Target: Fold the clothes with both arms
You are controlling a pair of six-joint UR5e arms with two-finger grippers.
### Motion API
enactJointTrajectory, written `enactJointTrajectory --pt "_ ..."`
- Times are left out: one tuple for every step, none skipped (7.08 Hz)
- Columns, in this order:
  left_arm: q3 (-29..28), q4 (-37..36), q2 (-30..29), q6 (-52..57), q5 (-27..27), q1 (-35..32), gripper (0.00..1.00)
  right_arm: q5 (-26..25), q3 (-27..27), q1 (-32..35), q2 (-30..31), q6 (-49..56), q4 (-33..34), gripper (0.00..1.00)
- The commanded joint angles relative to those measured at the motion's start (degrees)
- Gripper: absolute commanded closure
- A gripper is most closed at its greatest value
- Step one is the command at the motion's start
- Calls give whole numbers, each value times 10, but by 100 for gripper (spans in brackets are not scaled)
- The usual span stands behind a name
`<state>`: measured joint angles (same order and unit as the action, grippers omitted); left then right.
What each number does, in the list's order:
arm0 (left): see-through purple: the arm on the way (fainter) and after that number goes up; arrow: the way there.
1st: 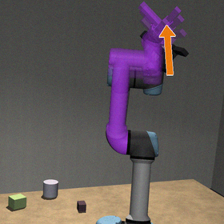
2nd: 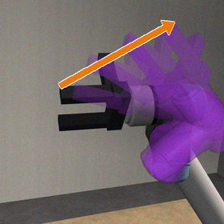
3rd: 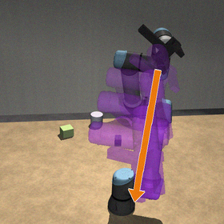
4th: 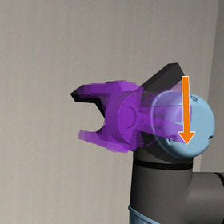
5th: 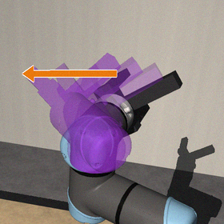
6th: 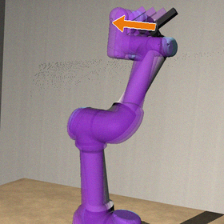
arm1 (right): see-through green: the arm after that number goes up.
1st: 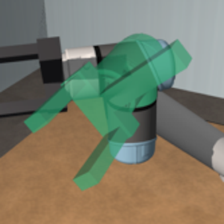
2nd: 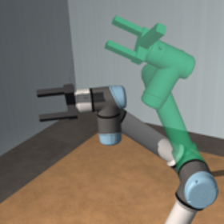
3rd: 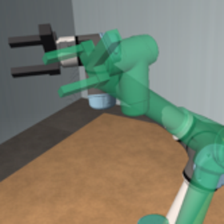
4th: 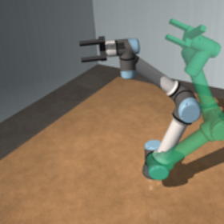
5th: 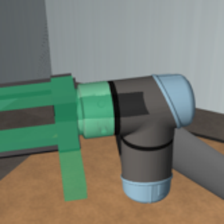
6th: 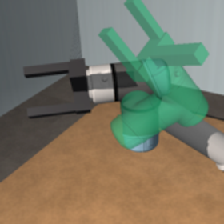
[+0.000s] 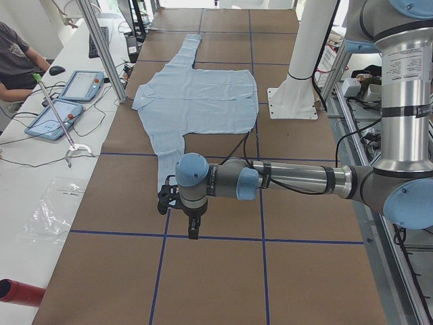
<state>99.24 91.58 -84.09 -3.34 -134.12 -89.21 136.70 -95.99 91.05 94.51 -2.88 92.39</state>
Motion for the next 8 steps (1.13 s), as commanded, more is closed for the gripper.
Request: enactJointTrajectory --pt "1 0 0 0 0 0 0 0 -1 0 0 2 0 0" --pt "2 1 1 0 0 0 0 0 -3 0 -1 -5 0 0" --pt "2 9 -5 -1 0 0 0 0 0 0 -2 -5 0 0" --pt "1 58 -10 -1 1 0 0 0 0 0 -2 -6 0 0" --pt "-4 112 -9 -1 2 0 0 1 5 0 -10 -5 -23 0" --pt "-13 142 -12 -4 1 0 0 3 4 -2 -11 -8 -53 0" --pt "-28 182 -19 -4 1 1 0 -1 11 -25 -19 -8 -87 0" --pt "-46 209 -19 -4 0 1 0 1 55 -32 -32 -20 -165 0"
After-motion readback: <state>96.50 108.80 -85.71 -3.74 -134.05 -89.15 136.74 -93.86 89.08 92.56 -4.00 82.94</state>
